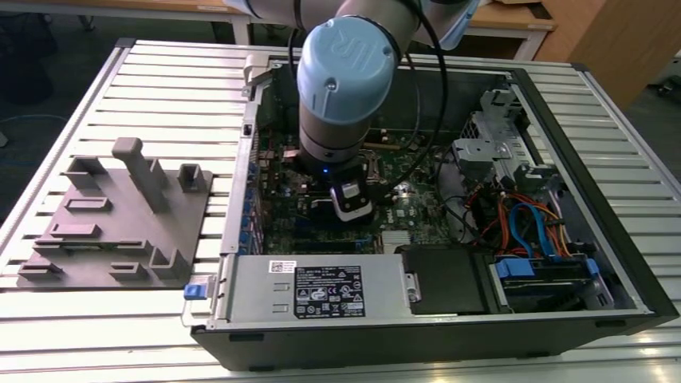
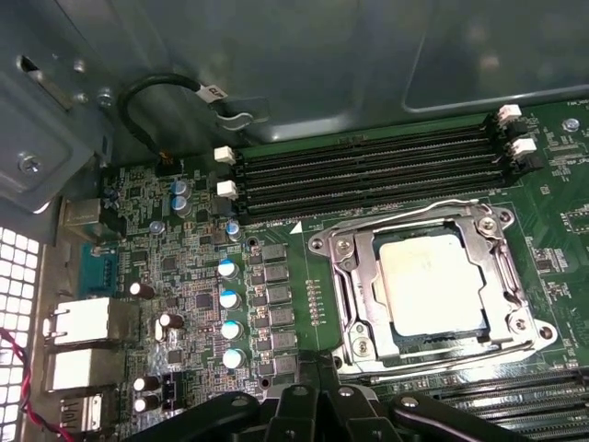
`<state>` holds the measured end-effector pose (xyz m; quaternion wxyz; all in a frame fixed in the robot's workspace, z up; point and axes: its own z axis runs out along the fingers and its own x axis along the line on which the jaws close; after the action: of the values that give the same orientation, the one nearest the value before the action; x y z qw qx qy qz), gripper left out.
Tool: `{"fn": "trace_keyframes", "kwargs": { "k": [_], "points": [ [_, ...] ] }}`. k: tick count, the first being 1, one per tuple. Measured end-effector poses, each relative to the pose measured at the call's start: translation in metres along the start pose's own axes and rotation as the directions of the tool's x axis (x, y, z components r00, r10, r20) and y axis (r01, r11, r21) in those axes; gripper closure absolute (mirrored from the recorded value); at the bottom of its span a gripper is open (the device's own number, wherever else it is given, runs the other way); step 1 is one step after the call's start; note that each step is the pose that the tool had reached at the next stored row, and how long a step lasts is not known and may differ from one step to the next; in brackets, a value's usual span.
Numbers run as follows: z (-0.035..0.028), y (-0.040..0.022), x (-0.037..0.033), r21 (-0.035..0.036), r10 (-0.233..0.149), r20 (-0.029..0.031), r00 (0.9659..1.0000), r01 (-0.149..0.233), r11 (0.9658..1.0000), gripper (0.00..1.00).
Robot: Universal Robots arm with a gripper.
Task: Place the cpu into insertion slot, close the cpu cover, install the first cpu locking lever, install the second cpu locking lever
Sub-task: 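Install the second cpu locking lever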
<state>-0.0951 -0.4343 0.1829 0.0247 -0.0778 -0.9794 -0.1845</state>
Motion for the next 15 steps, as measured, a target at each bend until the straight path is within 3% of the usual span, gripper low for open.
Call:
{"fn": "trace_keyframes", "kwargs": {
  "k": [8,15],
  "points": [
    [-0.0031,-0.0001,0.0007,0.0001,0.0,0.0001,1.0,0.0,1.0,0.9],
    [-0.0171,0.0048,0.0049,0.0001,0.0,-0.0001,1.0,0.0,1.0,0.9]
  ]
}}
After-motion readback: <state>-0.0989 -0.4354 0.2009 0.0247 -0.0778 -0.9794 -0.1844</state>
